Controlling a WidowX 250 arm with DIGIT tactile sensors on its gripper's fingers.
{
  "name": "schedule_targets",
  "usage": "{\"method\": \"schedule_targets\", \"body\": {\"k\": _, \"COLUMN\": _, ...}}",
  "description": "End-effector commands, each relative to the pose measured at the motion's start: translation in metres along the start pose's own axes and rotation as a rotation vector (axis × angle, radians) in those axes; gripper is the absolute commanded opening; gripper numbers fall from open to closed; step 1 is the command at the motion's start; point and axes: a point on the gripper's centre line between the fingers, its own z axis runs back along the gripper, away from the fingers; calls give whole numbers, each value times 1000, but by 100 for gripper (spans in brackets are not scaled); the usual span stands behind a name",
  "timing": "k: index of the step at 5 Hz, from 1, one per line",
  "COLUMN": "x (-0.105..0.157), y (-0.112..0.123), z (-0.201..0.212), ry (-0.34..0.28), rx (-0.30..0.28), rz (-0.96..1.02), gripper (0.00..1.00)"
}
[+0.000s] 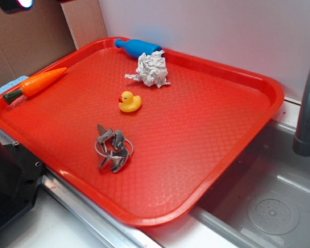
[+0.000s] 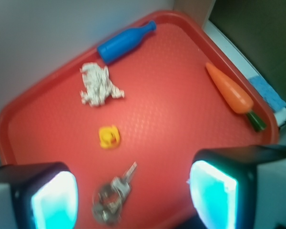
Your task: Grab the white paper.
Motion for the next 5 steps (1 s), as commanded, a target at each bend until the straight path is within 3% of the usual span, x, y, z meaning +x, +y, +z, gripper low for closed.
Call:
{"method": "schedule_targets", "body": {"k": 1, "x": 49, "y": -20, "z": -58, "ry": -93, "rx": 74, "rz": 147, "gripper": 100}}
{"method": "schedule_targets", "body": {"k": 3, "x": 72, "y": -34, "z": -118, "ry": -88, "rx": 97, "rz": 192, "gripper": 100}}
{"method": "schedule_targets", "body": {"k": 5, "x": 78, "y": -47, "z": -175, "ry": -3, "rx": 69, "rz": 155, "gripper": 100}}
